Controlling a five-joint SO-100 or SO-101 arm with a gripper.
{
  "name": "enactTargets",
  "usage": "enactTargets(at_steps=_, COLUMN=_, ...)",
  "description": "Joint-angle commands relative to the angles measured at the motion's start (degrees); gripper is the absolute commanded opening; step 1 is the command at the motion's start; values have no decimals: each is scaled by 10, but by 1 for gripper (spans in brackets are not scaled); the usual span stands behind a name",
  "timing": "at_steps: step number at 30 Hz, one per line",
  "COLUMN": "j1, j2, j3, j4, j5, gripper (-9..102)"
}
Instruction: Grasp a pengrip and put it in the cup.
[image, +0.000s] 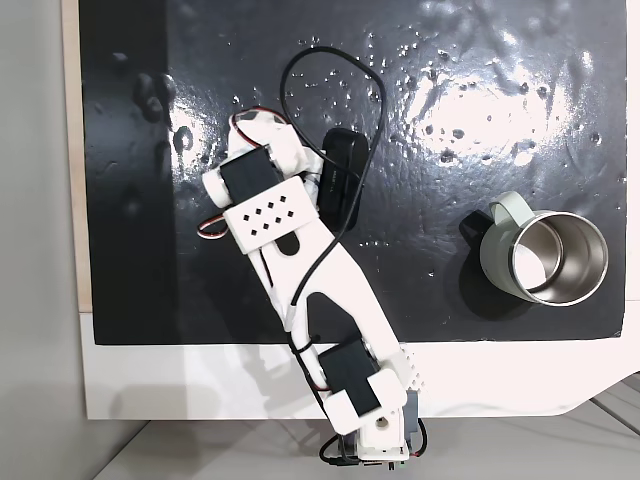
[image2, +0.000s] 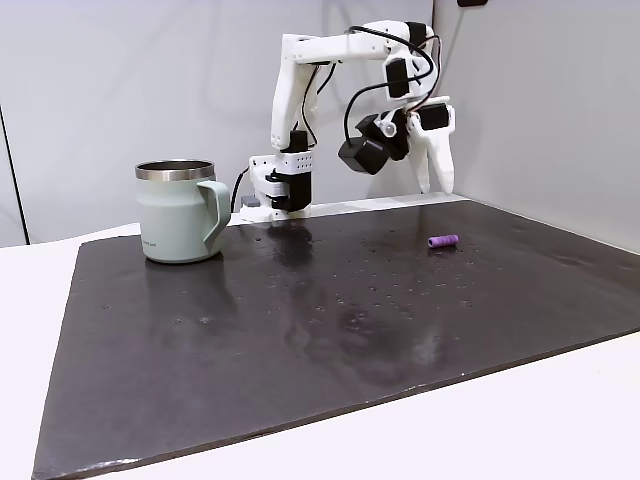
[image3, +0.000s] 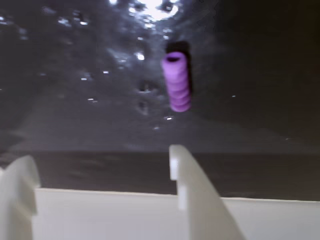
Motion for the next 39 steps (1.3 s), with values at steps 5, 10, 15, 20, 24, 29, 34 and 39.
enactTargets(at_steps=5, j1=-32, j2=-60, j3=-47, j4=21, j5=25, gripper=26)
enactTargets(at_steps=10, j1=-34, j2=-111, j3=-82, j4=23, j5=25, gripper=26)
enactTargets(at_steps=15, j1=-31, j2=-158, j3=-110, j4=23, j5=21, gripper=26)
enactTargets(at_steps=20, j1=-31, j2=-202, j3=-142, j4=23, j5=17, gripper=25)
enactTargets(at_steps=24, j1=-33, j2=-228, j3=-165, j4=23, j5=15, gripper=23)
enactTargets(at_steps=29, j1=-36, j2=-239, j3=-178, j4=24, j5=14, gripper=22)
enactTargets(at_steps=34, j1=-37, j2=-247, j3=-185, j4=24, j5=6, gripper=13)
enactTargets(at_steps=39, j1=-38, j2=-250, j3=-185, j4=29, j5=4, gripper=0)
